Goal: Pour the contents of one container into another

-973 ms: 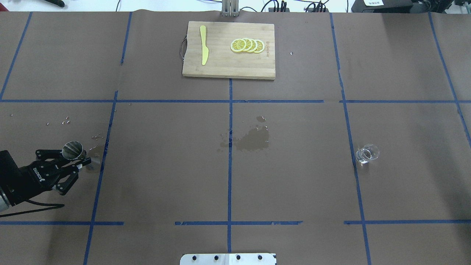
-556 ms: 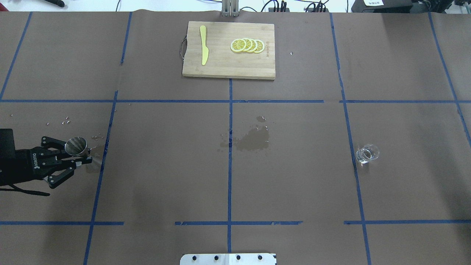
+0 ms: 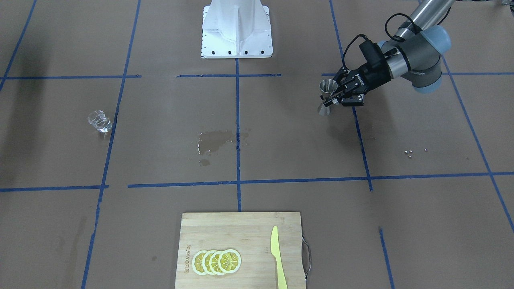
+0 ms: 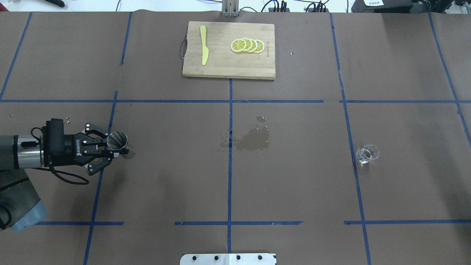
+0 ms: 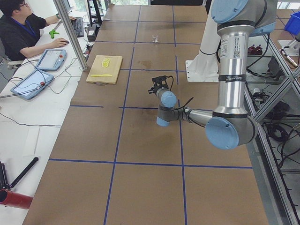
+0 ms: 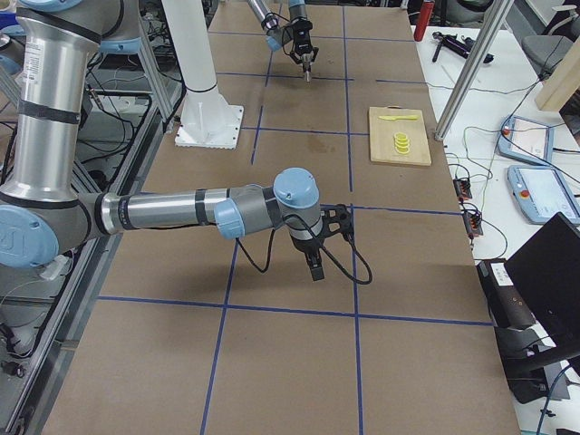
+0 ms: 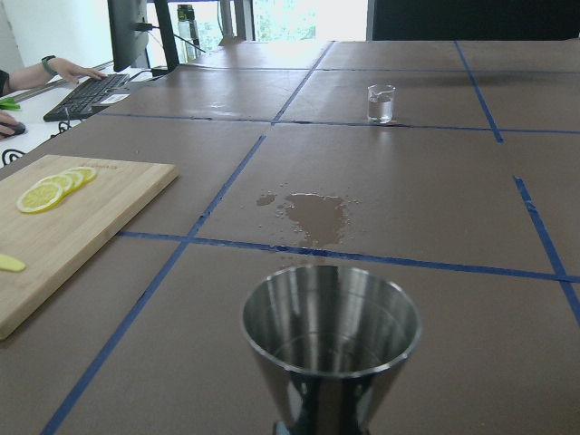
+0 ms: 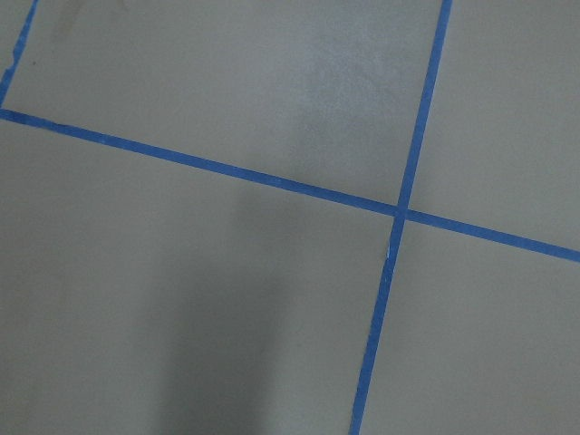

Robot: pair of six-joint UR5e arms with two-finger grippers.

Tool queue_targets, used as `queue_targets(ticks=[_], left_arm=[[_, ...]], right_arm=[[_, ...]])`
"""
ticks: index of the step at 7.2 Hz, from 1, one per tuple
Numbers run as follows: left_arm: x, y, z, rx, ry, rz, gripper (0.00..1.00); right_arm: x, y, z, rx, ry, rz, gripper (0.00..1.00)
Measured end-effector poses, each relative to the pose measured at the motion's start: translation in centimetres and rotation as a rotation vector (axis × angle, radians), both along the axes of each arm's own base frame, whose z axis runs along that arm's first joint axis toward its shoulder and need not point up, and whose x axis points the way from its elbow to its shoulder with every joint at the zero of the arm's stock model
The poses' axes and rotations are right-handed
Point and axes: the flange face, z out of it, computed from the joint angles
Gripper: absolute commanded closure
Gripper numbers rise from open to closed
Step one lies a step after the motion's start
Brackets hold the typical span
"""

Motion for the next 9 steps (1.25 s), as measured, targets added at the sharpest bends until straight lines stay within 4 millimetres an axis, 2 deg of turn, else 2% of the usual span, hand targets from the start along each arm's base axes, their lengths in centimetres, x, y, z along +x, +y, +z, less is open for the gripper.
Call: queue_targets(ticks=[2,4,6,9], left_arm=[[4.6,-3.0,-6.5,-0.004,-0.023,0.004,1.0],[8.7,-5.2,-12.3,-0.025,-0.05,0.011,1.0],[11.3,-5.3,-15.3,-0.053,-0.054,0.034,1.0],[13.7,-4.3,-17.8,-0.065,-0.032,0.071,1.0]], right_arm=[[-0.8,-0.3,-1.1,-0.019,-0.022,0.019,0.0],[-3.5,-0.8,-3.7,-0.06,-0.054,0.041,0.0],[-8.2,-0.2,-7.9,-0.107,-0.093,0.045,0.0],[-15.8,2.7,-14.2,-0.137,-0.108,0.044,0.0]])
